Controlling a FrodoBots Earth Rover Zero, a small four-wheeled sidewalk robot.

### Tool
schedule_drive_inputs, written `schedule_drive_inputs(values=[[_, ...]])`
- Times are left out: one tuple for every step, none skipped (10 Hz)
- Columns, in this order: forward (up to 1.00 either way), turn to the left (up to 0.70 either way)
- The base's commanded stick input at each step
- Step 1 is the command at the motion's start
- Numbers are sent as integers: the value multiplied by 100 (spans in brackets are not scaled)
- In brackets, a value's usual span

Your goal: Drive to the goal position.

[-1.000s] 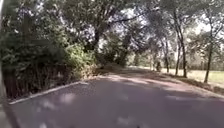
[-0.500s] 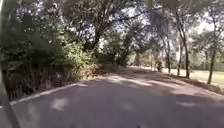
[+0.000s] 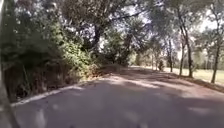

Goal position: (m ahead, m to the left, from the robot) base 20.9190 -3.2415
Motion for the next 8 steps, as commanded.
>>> schedule_drive_inputs(values=[[70,0],[70,0],[70,0],[70,0],[70,0],[70,-23],[70,-4],[70,0]])
